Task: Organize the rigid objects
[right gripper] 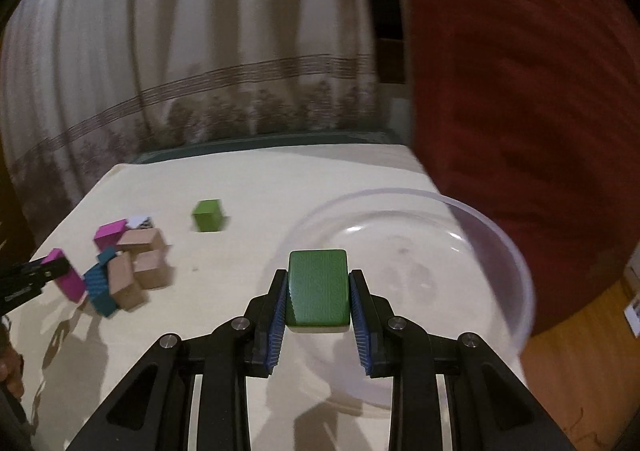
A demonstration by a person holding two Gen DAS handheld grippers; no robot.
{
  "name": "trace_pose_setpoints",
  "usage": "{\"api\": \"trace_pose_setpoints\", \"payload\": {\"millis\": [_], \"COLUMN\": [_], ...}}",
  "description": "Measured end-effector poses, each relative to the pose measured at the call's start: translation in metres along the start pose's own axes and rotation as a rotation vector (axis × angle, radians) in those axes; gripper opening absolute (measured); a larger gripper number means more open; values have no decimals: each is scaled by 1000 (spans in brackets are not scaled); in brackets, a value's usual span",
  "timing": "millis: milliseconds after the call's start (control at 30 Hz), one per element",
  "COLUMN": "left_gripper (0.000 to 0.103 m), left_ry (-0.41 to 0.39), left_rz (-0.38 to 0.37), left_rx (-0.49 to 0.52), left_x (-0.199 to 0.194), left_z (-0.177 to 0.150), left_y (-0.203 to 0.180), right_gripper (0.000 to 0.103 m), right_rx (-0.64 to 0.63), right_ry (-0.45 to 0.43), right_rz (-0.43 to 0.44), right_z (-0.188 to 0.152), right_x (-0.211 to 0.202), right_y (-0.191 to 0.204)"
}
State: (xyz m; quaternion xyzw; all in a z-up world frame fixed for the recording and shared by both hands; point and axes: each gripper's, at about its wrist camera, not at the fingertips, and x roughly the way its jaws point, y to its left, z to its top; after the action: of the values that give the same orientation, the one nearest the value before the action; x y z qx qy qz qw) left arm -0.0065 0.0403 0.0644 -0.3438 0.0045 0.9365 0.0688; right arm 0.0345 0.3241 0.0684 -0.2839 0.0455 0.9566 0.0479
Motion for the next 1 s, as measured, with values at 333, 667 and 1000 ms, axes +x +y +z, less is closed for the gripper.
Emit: {"api": "trace_pose_setpoints", "payload": {"millis": [333, 667, 1000], "left_gripper": [31, 30, 31], "left_ry": [-24, -40, -37], "left_rz": [-19, -48, -66], "left_rx": [35, 76, 187], "left_x": [-11, -17, -18], "left_z": [5, 10, 12], "left_y": [-19, -43, -76], "right_gripper": [42, 45, 53], "right_rx": [78, 114, 155], "right_ry": [-20, -34, -39], "right_rz": [-93, -102, -70], "right_z": [-8, -16, -20], "right_x": [-7, -11, -11], "right_y": [-42, -56, -62]}}
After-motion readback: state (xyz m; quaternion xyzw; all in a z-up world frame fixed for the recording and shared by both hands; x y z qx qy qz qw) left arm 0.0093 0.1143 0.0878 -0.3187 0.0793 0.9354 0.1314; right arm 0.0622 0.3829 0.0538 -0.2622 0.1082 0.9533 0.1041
